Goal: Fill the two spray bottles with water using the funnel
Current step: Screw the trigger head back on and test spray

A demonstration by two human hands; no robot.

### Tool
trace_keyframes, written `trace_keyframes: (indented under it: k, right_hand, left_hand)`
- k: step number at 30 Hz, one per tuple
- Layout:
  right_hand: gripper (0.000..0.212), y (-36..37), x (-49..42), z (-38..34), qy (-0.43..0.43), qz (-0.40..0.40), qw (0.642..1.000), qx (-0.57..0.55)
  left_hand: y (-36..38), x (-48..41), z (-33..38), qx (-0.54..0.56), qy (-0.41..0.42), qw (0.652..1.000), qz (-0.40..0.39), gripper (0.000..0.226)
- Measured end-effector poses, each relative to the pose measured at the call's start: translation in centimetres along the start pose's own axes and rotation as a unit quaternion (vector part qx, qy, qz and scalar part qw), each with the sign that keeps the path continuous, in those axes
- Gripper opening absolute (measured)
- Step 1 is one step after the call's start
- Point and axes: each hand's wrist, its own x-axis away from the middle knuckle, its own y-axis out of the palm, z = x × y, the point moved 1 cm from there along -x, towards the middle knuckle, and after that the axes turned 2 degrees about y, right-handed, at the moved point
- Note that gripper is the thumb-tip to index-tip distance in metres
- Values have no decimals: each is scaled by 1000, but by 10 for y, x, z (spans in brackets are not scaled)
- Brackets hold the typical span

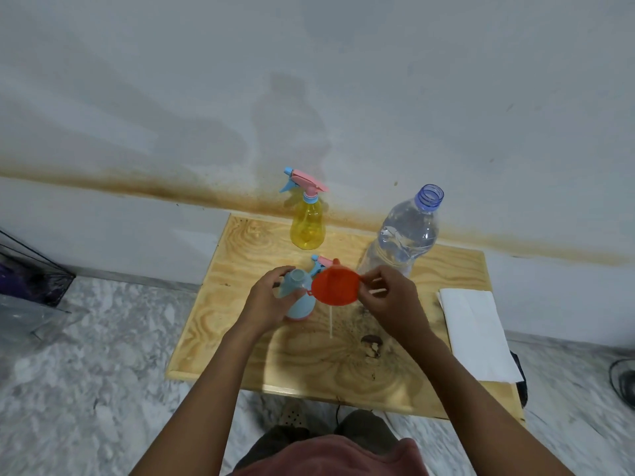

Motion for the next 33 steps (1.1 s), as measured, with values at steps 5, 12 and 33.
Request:
trace_keyframes:
  k: [5, 12, 33]
  right_hand:
    - [13, 5, 46, 57, -42, 17, 981, 191]
    - [19, 13, 79, 98, -112, 45, 948, 294]
    - [62, 50, 48, 93, 244, -61, 950, 184]
  left_hand:
    - [1, 2, 4, 8, 4, 1000, 5, 40]
    - [3, 5, 11, 10, 3, 1000, 10, 39]
    - [3, 9, 19, 8, -18, 1000, 3, 44]
